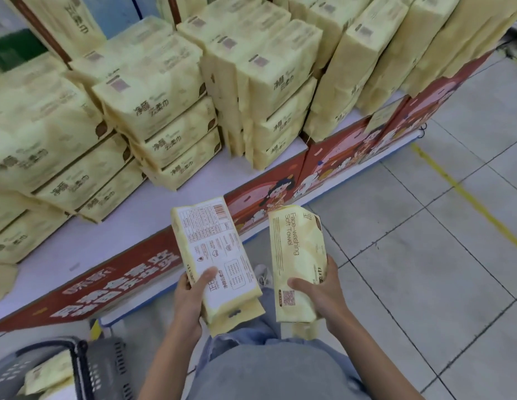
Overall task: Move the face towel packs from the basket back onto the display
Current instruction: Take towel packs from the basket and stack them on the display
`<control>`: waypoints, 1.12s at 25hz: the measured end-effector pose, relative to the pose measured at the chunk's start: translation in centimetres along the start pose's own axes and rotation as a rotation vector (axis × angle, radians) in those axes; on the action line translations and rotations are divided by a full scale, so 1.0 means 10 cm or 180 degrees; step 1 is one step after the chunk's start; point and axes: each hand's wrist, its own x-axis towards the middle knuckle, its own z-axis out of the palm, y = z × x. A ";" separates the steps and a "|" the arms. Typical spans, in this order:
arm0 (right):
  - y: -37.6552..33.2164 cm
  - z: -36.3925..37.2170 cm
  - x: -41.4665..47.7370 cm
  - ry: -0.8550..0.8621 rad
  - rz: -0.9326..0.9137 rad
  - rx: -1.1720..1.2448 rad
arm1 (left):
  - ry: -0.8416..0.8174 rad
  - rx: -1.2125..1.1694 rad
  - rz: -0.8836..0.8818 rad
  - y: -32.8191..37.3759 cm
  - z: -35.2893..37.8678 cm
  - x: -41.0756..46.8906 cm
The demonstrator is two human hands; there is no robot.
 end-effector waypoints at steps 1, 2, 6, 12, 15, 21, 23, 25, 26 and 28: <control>-0.13 -0.03 0.13 0.0011 -0.0034 -0.0029 | -0.0028 -0.0028 -0.0008 0.09 0.13 0.09; -0.27 -0.06 0.24 -0.0025 -0.0087 -0.0056 | -0.0051 -0.0065 -0.0009 0.17 0.25 0.17; -0.72 0.02 0.63 -0.0353 -0.0262 -0.0156 | -0.0039 -0.0228 0.0072 0.50 0.55 0.41; -1.08 0.45 1.02 -0.1101 0.0027 -0.0077 | 0.0437 -0.0534 0.0255 0.63 0.39 0.35; -1.17 0.75 1.12 -0.1442 0.0267 -0.0219 | 0.0747 -0.0746 0.0318 0.55 0.25 0.25; -1.30 1.38 1.20 -0.1519 0.0700 0.0073 | 0.1407 -0.1513 0.0441 0.43 -0.03 0.15; -1.30 1.58 1.26 -0.1404 0.0853 0.0432 | 0.1490 -0.1675 0.0529 0.41 -0.15 0.16; -1.29 1.78 1.34 -0.1231 0.0986 0.0886 | 0.1463 -0.1692 0.0539 0.39 -0.21 0.18; -1.30 1.87 1.38 -0.1150 0.1048 0.1142 | 0.1476 -0.1676 0.0523 0.38 -0.23 0.18; -1.32 2.01 1.49 -0.1050 0.1088 0.1525 | 0.1510 -0.1657 0.0485 0.36 -0.24 0.21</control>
